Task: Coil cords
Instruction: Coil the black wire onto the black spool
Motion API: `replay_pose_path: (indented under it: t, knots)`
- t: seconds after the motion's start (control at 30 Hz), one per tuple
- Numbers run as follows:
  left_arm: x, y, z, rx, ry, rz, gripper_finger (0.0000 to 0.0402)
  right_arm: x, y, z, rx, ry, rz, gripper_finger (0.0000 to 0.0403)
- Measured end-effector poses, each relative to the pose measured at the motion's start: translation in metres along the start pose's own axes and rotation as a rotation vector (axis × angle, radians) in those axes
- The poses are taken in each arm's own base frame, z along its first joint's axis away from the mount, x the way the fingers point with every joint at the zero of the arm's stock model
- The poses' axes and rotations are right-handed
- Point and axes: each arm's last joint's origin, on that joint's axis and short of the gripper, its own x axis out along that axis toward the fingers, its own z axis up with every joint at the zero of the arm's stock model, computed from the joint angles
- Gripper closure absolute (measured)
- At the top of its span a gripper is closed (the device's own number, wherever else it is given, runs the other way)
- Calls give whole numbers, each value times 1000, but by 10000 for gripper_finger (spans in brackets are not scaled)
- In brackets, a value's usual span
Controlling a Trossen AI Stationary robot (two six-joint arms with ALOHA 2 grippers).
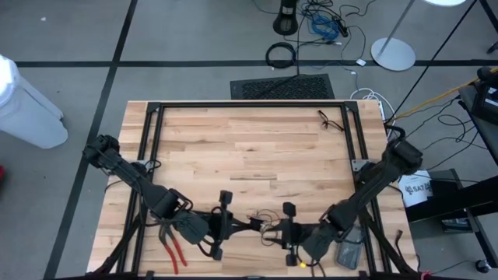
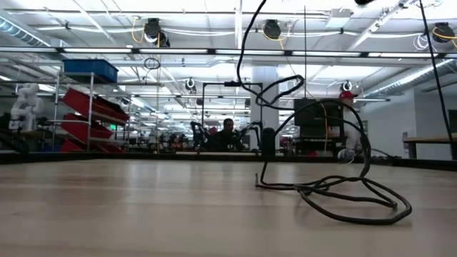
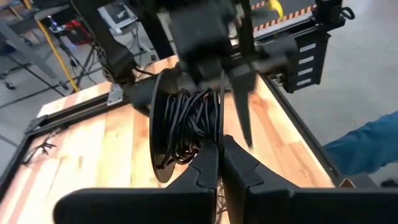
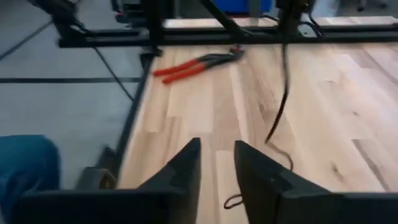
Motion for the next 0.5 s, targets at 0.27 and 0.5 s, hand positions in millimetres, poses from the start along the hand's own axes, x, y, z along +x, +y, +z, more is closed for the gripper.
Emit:
replay_pose_path:
  t: [0.27,0.5]
  knots:
    - [-4,6,3,-8,-13,39,394,43,-5,-47,-27,4,-202,220]
    - [-5,6,3,-8,-14,38,394,68,-13,-53,-80,-87,-300,203]
